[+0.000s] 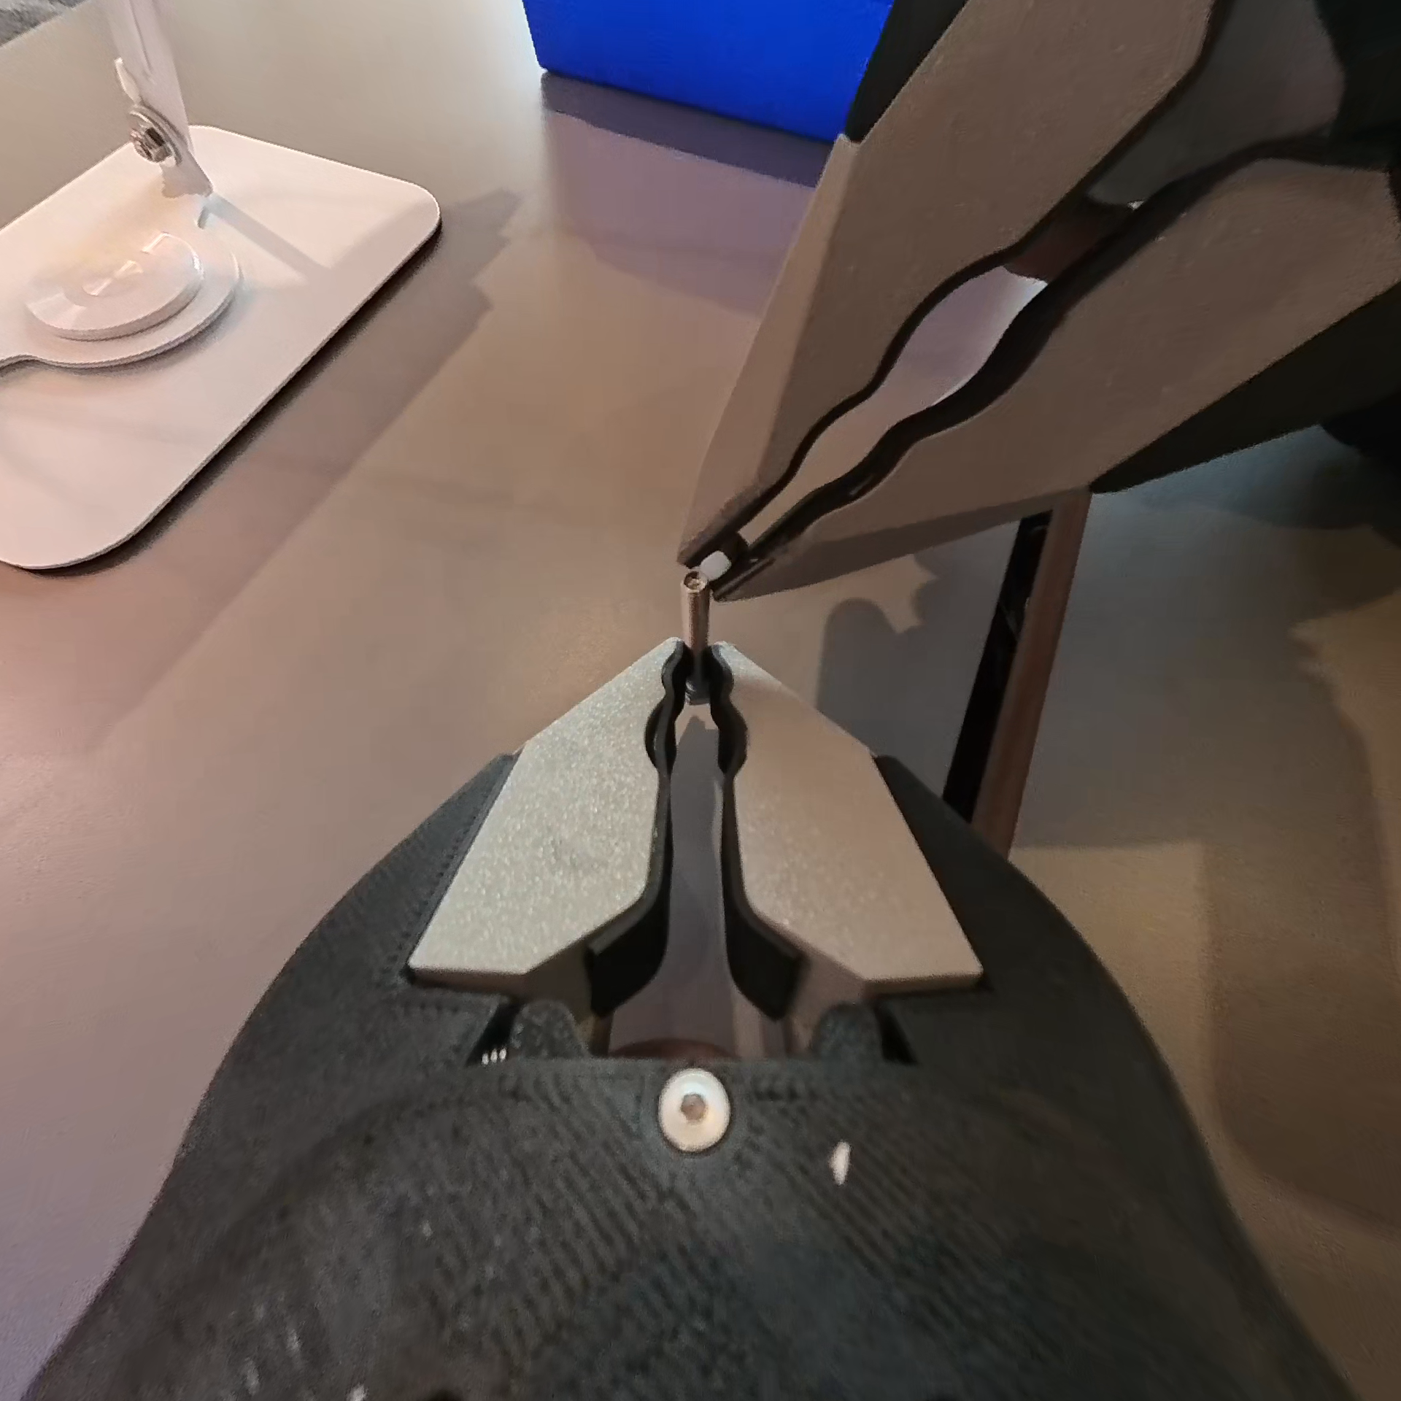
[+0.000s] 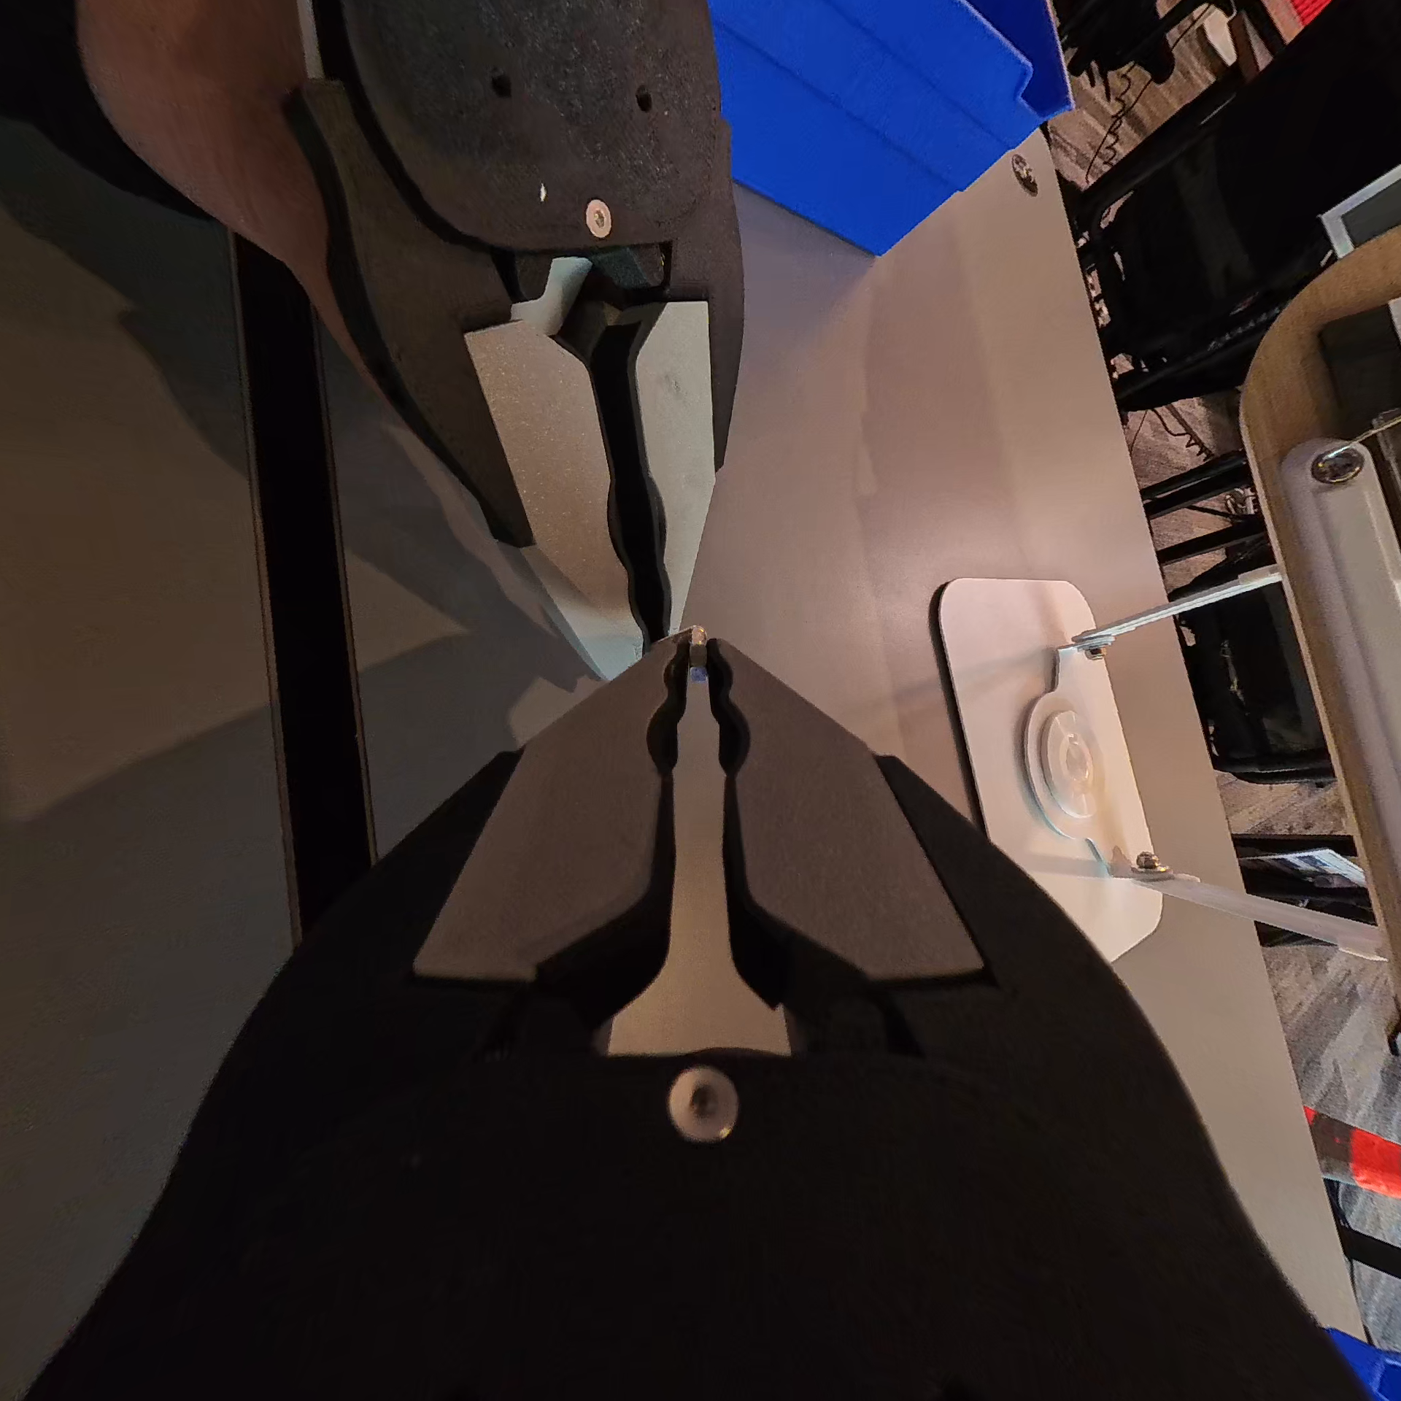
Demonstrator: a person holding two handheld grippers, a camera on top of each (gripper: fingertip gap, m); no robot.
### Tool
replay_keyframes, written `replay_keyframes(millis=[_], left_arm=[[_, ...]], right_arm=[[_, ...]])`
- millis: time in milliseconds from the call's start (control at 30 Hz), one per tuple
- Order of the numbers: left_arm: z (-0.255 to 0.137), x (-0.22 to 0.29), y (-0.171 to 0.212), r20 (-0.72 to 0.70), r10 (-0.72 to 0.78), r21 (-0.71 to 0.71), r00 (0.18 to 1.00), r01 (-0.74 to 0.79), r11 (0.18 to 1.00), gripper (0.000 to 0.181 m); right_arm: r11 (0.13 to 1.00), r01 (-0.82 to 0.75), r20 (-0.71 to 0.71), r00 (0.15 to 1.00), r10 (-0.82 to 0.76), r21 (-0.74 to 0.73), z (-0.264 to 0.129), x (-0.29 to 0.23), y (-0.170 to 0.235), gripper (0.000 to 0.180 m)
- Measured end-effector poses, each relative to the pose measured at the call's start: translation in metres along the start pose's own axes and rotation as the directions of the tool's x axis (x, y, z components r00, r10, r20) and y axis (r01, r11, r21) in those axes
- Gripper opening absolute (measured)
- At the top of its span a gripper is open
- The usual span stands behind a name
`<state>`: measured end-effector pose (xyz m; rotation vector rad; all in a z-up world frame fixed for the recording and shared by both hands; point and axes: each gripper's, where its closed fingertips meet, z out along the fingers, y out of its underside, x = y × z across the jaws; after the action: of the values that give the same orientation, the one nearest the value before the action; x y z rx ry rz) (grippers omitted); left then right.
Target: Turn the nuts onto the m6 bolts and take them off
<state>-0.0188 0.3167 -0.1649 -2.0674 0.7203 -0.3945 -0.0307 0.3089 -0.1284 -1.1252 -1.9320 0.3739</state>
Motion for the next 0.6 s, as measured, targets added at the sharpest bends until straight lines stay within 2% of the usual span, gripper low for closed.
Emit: replay_keyframes(millis=[33, 600], left_arm=[[0.0, 0.0, 0.0, 0.0, -0.001, -0.001, 1.0, 0.001, 1.0, 0.002], [-0.002, -0.004, -0.001, 0.015, -0.021, 0.012, 1.0, 0.021, 1.0, 0.002]], right_arm=[[1.0, -0.001, -0.001, 1.0, 0.001, 0.0, 0.0, 0.0, 0.0, 0.002], [1.0, -0.03, -0.009, 1.0, 0.03, -0.001, 0.002, 0.007, 0.01, 0.002]])
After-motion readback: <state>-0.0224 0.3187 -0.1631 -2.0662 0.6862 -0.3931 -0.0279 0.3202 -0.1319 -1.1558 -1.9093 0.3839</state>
